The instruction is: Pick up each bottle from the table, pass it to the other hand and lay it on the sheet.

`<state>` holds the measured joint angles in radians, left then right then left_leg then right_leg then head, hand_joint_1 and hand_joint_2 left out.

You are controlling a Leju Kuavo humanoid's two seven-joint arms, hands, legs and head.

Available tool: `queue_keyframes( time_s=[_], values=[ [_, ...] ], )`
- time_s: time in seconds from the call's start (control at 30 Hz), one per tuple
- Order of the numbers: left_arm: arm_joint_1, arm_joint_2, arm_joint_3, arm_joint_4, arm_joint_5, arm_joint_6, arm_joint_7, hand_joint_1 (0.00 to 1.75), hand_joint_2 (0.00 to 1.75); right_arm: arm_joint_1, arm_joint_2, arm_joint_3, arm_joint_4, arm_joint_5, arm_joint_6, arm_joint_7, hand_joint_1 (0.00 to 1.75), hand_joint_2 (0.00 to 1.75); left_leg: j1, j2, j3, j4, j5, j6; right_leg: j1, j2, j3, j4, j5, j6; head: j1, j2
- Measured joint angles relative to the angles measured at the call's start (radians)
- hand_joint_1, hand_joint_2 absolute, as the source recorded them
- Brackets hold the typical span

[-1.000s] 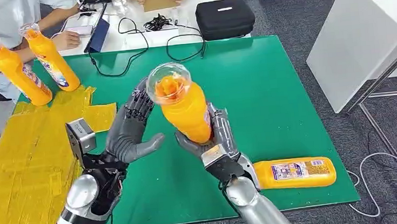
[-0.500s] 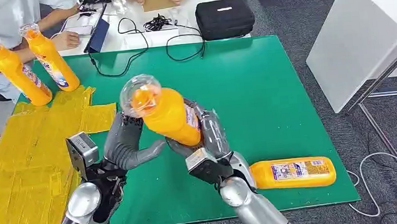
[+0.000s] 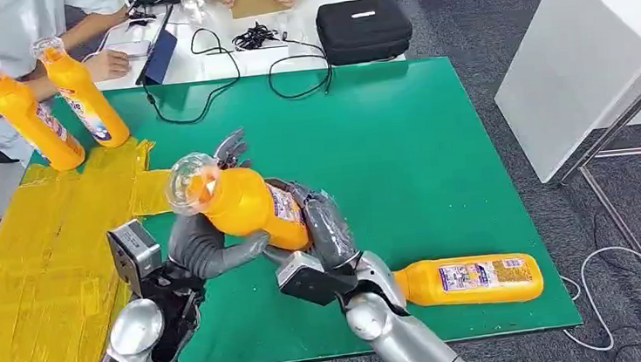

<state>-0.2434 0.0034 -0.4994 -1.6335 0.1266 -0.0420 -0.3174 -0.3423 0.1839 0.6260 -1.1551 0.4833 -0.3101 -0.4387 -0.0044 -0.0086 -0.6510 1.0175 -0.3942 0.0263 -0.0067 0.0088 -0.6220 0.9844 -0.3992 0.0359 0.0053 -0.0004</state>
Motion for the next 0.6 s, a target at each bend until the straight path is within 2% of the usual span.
queue_keyframes(
  time_s=[0.6],
  values=[
    [-0.024, 0.0, 0.026, 0.067, 0.135, -0.07, 0.039, 0.0, 1.75, -0.021, 0.001, 0.097, 0.025, 0.077, -0.012, -0.001, 1.75, 1.75, 0.0, 0.0, 0.0, 0.0, 0.0, 0.0, 0.0, 0.0, -0.001, 0.0, 0.0, 0.0, 0.0, 0.0]
  ],
)
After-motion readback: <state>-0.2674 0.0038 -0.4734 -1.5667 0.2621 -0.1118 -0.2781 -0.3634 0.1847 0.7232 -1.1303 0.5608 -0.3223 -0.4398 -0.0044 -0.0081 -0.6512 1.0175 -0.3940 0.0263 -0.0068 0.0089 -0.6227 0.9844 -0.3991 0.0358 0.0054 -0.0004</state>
